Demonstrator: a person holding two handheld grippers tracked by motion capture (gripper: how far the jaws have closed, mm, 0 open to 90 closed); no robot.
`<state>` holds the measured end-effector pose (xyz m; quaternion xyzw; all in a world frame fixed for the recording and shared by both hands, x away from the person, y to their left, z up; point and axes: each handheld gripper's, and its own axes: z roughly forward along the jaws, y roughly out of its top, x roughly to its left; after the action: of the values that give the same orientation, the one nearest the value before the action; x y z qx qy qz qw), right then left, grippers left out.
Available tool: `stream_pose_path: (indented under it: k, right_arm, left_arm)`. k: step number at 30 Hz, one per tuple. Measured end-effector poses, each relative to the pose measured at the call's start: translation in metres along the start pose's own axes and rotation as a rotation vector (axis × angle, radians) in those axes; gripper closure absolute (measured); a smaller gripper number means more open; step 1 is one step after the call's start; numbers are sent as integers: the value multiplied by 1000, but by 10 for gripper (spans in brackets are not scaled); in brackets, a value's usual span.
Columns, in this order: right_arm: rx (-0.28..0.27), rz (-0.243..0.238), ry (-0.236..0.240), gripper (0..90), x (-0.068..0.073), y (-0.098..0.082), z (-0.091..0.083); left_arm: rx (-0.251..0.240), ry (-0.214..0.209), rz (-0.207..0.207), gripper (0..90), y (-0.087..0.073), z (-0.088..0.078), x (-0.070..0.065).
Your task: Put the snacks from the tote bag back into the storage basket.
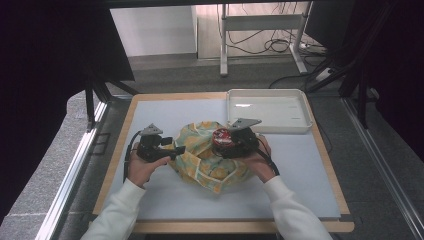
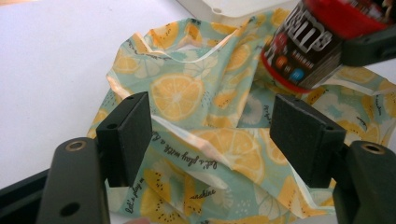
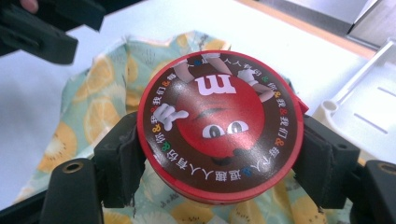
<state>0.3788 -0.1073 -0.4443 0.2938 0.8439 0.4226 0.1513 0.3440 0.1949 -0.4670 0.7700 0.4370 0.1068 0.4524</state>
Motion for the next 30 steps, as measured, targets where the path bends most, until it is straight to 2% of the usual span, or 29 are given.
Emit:
stream_pose_path:
  k: [3, 15, 23, 30]
  right_arm:
    - [-13, 10, 19, 255, -2, 1, -3]
    - [-44, 11, 30, 255, -4, 5, -10]
    - [-61, 17, 24, 255, -6, 11, -16]
    - [-71, 29, 17, 256, -9, 20, -15]
  left_arm:
    - [1, -1, 0, 300, 0, 0, 0]
    - [3, -2, -3, 300, 0, -1, 1]
    - [14, 1, -6, 306, 0, -2, 2]
    - [15, -9, -7, 306, -1, -2, 3]
